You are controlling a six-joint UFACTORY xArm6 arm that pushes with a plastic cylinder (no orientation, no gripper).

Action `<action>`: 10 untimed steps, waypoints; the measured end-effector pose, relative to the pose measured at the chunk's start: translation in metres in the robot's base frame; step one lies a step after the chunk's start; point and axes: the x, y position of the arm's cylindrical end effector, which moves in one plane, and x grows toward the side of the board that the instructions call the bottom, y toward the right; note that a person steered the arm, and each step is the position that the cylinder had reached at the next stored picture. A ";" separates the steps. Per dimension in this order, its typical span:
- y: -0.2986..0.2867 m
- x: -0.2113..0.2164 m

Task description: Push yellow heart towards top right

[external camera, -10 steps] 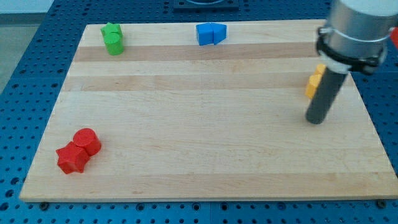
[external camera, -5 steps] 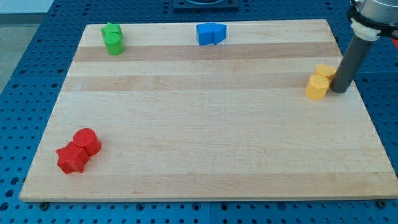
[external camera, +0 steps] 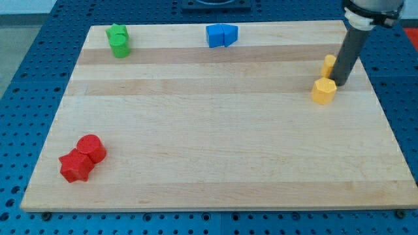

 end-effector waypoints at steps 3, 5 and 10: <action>-0.025 -0.051; -0.017 -0.049; -0.010 -0.068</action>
